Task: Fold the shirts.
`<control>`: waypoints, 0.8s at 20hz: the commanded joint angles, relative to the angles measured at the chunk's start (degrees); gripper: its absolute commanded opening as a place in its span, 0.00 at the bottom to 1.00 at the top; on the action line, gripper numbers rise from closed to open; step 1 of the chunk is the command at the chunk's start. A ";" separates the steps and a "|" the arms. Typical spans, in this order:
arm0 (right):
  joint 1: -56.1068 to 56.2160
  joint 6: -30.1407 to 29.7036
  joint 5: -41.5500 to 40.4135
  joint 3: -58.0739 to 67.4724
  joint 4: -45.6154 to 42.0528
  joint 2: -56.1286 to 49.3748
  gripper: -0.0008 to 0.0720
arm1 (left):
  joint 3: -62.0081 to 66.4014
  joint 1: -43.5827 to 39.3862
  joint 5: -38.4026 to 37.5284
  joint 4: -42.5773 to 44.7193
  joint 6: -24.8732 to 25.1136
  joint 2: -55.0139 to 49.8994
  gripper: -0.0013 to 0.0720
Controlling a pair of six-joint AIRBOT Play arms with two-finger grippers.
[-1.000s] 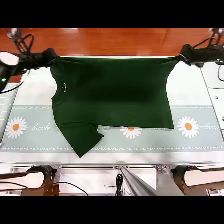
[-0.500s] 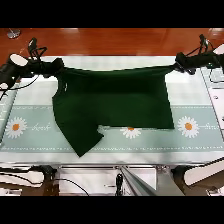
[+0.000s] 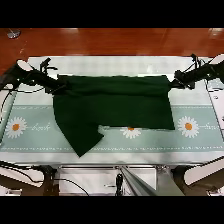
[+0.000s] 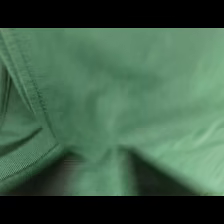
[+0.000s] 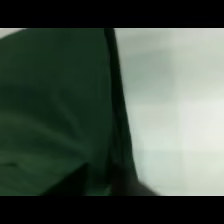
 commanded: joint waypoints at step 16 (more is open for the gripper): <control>-18.97 -12.15 -11.78 -55.76 15.13 43.43 0.86 | -48.68 24.02 -1.79 -8.63 4.15 39.17 0.98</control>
